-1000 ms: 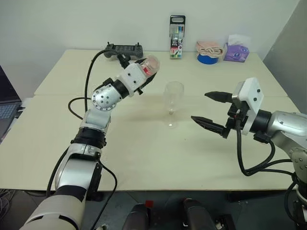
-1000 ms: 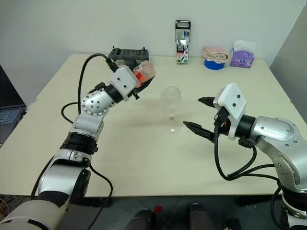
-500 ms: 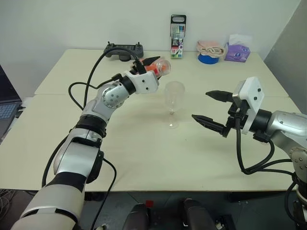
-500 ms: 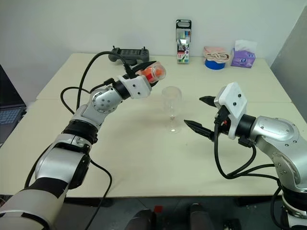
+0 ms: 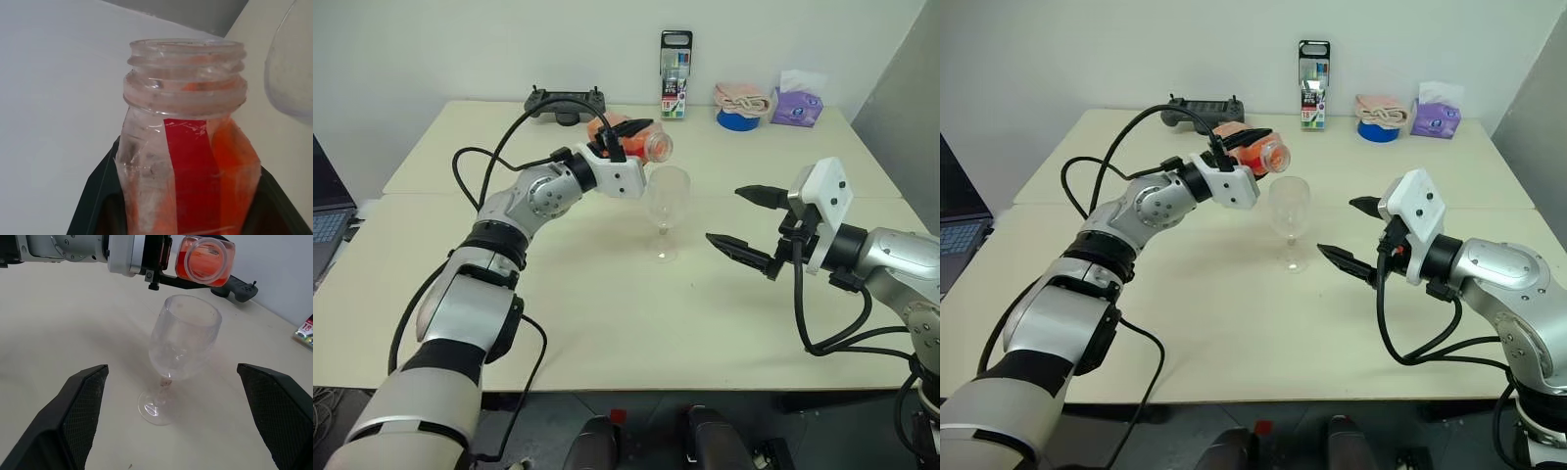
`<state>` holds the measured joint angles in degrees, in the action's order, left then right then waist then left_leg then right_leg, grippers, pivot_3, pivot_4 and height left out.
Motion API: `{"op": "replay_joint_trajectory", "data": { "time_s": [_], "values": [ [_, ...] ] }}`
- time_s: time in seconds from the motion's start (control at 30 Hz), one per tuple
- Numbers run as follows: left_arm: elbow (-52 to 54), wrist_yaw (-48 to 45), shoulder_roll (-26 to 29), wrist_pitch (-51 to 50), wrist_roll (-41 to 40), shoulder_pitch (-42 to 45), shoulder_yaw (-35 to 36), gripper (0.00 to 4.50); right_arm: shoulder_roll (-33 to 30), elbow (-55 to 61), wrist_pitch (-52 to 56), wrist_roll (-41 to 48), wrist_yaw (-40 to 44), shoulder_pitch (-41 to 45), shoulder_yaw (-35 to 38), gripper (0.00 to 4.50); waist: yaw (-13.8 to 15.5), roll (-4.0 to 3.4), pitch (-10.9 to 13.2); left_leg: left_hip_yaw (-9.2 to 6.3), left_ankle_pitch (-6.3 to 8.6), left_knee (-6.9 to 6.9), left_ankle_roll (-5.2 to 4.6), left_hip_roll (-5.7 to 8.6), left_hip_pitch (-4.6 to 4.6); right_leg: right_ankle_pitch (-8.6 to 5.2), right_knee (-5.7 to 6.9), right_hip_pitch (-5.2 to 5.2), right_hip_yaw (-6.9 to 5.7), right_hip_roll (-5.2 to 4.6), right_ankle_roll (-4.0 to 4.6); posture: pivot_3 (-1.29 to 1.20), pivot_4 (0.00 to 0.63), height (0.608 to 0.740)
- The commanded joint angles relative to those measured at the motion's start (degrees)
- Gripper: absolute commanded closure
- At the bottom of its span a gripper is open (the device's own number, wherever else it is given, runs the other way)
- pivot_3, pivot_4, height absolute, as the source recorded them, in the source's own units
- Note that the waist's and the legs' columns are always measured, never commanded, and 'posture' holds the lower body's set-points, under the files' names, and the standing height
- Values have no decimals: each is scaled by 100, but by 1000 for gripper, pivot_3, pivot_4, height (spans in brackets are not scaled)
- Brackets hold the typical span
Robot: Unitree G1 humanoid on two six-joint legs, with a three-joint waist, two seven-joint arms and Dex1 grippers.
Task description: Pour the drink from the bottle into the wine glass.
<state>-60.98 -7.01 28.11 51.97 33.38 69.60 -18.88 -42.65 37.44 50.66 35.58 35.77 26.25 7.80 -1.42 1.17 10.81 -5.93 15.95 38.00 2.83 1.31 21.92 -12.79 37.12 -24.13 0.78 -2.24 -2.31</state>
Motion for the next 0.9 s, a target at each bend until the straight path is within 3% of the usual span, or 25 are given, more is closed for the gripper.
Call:
{"op": "replay_joint_trajectory", "data": {
  "time_s": [0.03, 0.9],
  "values": [
    [55, 279, 93, 95, 80, 300, -14, 2738, -15, 98, -87, 57, -58, 98, 56, 0, -4, 0, 0, 0, 0, 0, 0, 0, 0, 0, 0, 0, 0, 0, 0, 0, 150, 740],
    [-270, 1241, 259, 178, 973, 696, -716, 2738, -57, 37, -5, 264, -20, 504, 65, 0, -8, 0, 0, 1, 0, 7, 0, 0, -1, 0, 13, -1, 0, 0, 0, 0, 150, 740]
  ]
}}
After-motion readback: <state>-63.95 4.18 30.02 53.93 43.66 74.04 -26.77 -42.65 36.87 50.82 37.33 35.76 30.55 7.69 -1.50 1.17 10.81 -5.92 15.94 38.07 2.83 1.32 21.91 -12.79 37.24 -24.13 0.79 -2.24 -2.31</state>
